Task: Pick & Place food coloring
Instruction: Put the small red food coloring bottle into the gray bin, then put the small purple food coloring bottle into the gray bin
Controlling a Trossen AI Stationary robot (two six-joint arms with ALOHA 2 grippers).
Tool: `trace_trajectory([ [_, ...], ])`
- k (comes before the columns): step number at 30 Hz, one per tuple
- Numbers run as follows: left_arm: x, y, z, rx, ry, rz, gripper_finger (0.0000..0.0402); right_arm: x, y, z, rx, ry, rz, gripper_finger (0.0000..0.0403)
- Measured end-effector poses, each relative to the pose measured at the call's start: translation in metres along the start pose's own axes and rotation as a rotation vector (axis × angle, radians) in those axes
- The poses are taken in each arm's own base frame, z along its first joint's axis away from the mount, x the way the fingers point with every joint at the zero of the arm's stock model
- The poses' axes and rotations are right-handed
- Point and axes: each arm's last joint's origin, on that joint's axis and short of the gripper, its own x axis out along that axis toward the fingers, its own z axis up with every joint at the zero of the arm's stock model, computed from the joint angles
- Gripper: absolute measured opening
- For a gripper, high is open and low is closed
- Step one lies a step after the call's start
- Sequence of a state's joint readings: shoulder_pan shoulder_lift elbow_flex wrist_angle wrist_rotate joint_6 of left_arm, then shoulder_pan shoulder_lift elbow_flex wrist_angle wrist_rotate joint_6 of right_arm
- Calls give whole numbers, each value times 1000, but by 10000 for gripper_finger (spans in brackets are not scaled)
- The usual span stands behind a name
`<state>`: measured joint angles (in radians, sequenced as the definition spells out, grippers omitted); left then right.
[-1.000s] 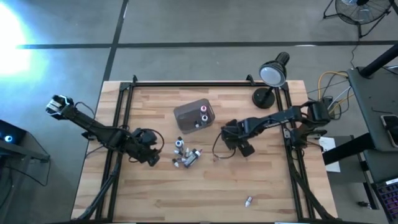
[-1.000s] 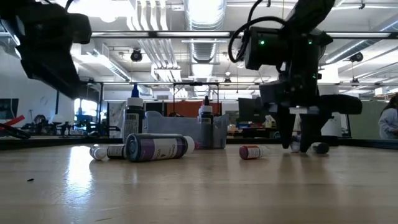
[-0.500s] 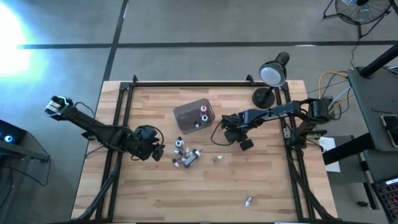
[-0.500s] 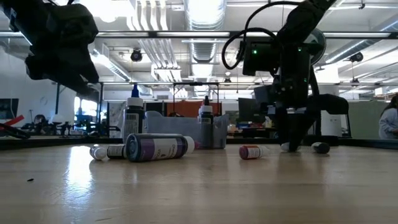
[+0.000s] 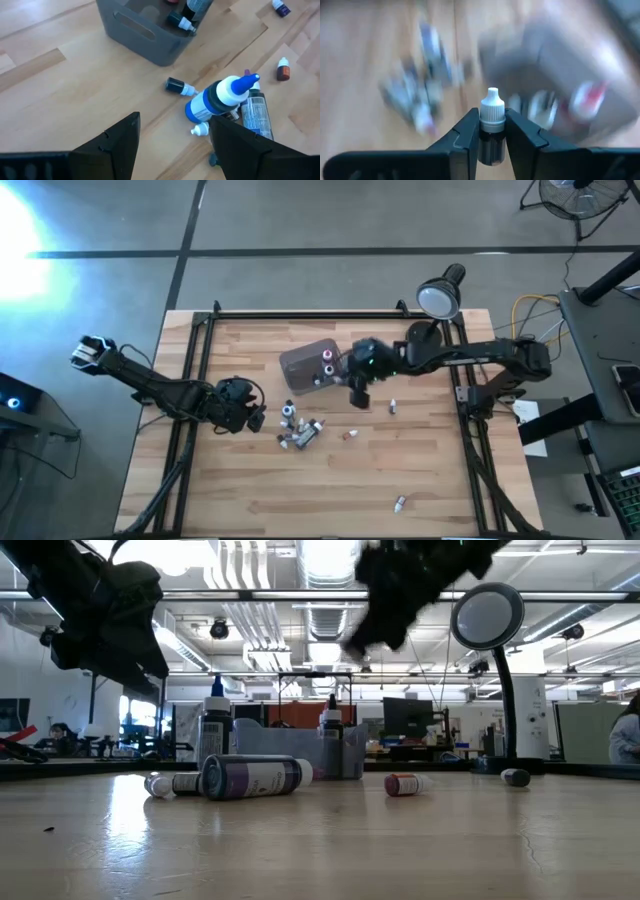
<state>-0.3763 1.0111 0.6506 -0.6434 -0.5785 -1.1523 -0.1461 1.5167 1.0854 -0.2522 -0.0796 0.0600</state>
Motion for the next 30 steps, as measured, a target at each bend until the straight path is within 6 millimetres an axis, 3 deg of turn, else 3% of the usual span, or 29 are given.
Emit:
trace_trajectory([
  [3, 0, 0, 0, 1, 0, 2, 213, -6, -6, 31, 101, -134, -5, 81],
  [7, 1, 0, 1, 27, -1, 1, 213, 17, -24, 58, 234, -143, -11, 106],
  [10, 1, 0, 1, 51, -1, 0, 213, 31, -31, 79, 227, -133, -28, 136],
  [14, 1, 0, 1, 62, 1, -2, 213, 41, -37, 83, 146, 83, -138, 187],
  [17, 1, 0, 1, 62, 9, -6, 213, 31, -33, 80, 61, 228, -234, 217],
  [20, 1, 0, 1, 78, 9, -6, 213, 8, -20, 70, 102, 353, -300, 233],
  [25, 1, 0, 1, 163, 9, -7, 213, -17, -9, 14, 548, 704, -503, 236],
  [30, 1, 0, 0, 243, 38, -22, 213, -24, 1, -34, 818, 703, -584, 235],
])
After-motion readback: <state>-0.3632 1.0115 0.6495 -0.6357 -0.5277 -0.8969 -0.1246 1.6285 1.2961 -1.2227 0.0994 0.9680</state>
